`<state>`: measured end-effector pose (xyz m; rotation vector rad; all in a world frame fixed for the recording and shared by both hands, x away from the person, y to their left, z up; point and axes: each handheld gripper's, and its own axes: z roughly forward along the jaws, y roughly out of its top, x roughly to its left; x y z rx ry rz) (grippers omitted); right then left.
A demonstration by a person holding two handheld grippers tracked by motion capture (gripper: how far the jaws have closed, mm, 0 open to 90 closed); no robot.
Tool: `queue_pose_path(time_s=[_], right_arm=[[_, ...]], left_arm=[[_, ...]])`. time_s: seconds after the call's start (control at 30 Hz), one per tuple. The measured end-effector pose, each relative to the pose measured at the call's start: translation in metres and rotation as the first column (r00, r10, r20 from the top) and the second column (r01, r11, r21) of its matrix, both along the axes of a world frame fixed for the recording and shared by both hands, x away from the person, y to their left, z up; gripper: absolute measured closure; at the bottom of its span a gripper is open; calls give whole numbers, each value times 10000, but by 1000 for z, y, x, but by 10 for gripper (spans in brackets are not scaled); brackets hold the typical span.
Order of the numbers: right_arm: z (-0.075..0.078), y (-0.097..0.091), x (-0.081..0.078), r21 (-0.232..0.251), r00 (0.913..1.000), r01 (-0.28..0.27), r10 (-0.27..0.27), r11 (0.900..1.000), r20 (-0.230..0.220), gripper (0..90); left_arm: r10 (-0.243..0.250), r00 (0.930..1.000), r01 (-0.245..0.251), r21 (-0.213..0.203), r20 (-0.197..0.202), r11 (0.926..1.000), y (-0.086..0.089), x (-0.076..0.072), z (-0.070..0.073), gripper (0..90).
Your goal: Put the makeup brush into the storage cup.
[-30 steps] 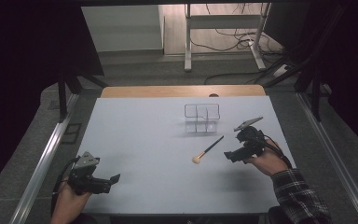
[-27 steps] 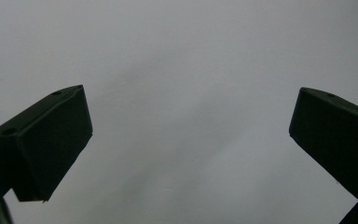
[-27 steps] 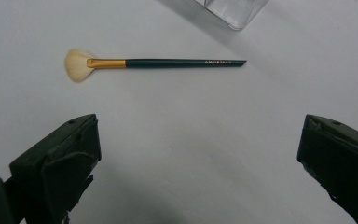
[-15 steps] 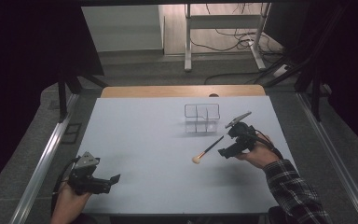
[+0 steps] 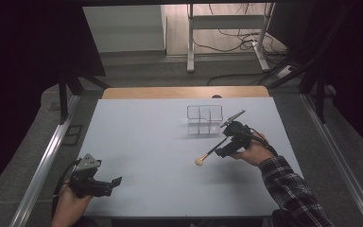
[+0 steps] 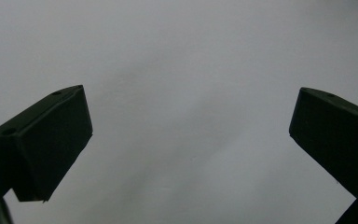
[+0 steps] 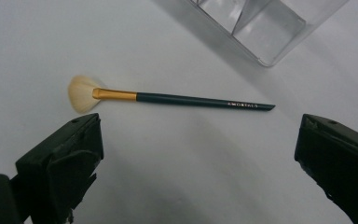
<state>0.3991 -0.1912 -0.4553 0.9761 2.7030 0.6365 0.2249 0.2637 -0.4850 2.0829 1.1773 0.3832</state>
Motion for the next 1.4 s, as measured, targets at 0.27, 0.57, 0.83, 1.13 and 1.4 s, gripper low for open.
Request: queue_pose_path(time_s=[0.27, 0.57, 0.83, 1.13, 1.4], right_arm=[[-7, 7, 5, 83, 9999, -97, 98, 9999, -118, 30], [-12, 20, 13, 193, 9993, -310, 315, 9993, -216, 45], [-15, 36, 18, 138, 9980, -530, 534, 9985, -327, 49], [-22, 42, 23, 26, 9966, -721, 722, 9974, -405, 60], [-32, 39, 25, 47, 9952, -804, 806, 9968, -562, 73]], left_arm=[[-33, 10000, 33, 21, -27, 10000, 0, 0, 0, 0], [-48, 10000, 48, 46, -42, 10000, -1, 0, -1, 0], [-53, 10000, 54, 75, -37, 10000, -1, 0, -1, 0], [-58, 10000, 58, 76, -41, 10000, 0, -1, -1, 0], [-53, 10000, 54, 88, -58, 9999, -1, -1, -1, 0]])
